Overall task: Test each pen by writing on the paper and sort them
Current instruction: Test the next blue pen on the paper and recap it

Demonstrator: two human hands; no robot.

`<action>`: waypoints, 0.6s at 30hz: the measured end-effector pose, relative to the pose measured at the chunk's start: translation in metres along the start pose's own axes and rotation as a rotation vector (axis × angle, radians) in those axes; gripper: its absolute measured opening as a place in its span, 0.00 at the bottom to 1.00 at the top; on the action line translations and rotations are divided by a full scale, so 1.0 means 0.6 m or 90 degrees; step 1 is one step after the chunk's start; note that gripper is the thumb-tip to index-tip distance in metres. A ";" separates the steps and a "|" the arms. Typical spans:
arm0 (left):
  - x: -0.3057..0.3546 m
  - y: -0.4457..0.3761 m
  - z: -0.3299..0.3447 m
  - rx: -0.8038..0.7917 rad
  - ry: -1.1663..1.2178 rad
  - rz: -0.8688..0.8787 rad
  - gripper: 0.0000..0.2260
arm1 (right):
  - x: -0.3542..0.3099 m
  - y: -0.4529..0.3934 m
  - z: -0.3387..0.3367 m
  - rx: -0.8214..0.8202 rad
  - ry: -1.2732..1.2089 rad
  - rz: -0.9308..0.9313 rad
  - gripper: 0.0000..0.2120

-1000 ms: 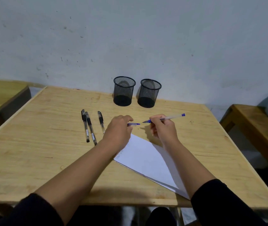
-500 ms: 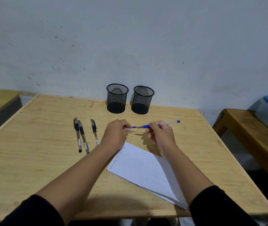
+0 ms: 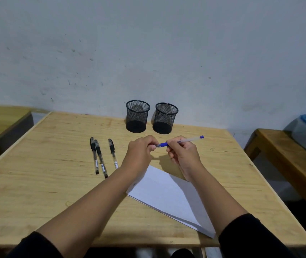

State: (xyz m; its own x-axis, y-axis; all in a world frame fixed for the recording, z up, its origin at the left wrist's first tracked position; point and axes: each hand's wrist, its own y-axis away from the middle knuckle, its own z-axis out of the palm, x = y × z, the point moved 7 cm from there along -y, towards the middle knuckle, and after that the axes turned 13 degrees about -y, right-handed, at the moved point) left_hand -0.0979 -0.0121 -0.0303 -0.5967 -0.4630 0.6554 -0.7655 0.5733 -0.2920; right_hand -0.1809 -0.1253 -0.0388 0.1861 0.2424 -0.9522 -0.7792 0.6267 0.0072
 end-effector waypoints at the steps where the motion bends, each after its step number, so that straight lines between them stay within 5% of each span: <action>1: 0.003 0.003 -0.004 0.010 0.003 0.002 0.09 | -0.003 0.003 0.004 -0.007 -0.006 -0.009 0.09; 10: -0.002 0.020 -0.015 -0.038 0.002 -0.015 0.09 | -0.009 0.028 0.013 -0.035 0.027 -0.034 0.06; 15: -0.019 0.003 -0.044 -0.038 0.080 -0.084 0.08 | -0.019 0.040 -0.013 0.032 -0.088 -0.035 0.05; 18: -0.022 -0.005 -0.067 -0.013 0.108 -0.089 0.07 | -0.024 0.065 -0.023 0.027 0.055 -0.063 0.04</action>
State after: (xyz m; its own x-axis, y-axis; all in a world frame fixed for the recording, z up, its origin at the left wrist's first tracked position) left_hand -0.0781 0.0192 -0.0100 -0.4345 -0.4194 0.7971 -0.8322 0.5254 -0.1771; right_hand -0.2224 -0.1147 -0.0292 0.2078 0.1144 -0.9715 -0.7335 0.6752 -0.0775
